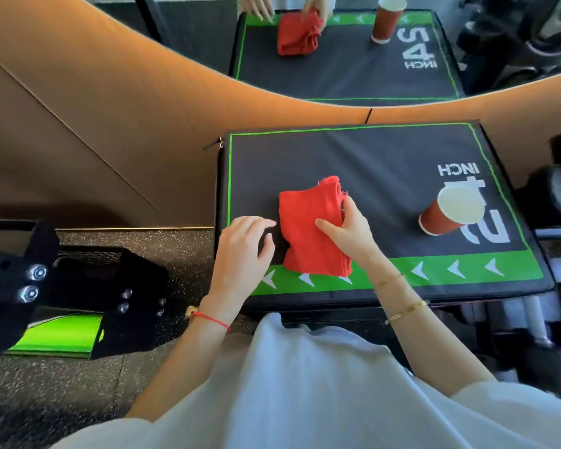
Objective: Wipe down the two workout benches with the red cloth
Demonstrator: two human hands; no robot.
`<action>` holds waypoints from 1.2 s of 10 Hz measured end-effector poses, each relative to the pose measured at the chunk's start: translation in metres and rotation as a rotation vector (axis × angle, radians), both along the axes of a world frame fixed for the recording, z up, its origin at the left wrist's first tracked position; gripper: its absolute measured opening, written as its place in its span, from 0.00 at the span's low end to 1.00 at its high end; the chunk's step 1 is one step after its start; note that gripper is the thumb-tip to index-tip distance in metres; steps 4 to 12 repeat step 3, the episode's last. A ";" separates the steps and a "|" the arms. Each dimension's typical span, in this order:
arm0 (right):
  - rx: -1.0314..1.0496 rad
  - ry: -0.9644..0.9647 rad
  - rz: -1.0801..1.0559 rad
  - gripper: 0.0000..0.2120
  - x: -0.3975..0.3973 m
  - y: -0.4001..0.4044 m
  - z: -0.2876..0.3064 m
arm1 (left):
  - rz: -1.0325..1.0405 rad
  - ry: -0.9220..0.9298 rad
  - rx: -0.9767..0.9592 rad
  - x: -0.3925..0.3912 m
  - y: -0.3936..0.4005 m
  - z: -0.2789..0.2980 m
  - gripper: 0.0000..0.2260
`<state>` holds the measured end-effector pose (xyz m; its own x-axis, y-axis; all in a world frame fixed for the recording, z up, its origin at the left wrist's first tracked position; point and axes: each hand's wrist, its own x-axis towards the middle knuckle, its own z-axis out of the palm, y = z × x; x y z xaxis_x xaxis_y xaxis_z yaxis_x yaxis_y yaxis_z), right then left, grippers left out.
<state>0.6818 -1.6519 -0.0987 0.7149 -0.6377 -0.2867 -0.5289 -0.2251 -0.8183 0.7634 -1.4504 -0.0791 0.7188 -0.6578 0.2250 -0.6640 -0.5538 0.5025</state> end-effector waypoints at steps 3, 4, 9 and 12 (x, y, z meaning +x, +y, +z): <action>-0.455 0.042 -0.057 0.28 -0.021 0.008 0.002 | -0.116 0.030 -0.020 0.013 -0.001 -0.009 0.10; -0.455 0.042 -0.057 0.28 -0.021 0.008 0.002 | -0.116 0.030 -0.020 0.013 -0.001 -0.009 0.10; -0.455 0.042 -0.057 0.28 -0.021 0.008 0.002 | -0.116 0.030 -0.020 0.013 -0.001 -0.009 0.10; -0.455 0.042 -0.057 0.28 -0.021 0.008 0.002 | -0.116 0.030 -0.020 0.013 -0.001 -0.009 0.10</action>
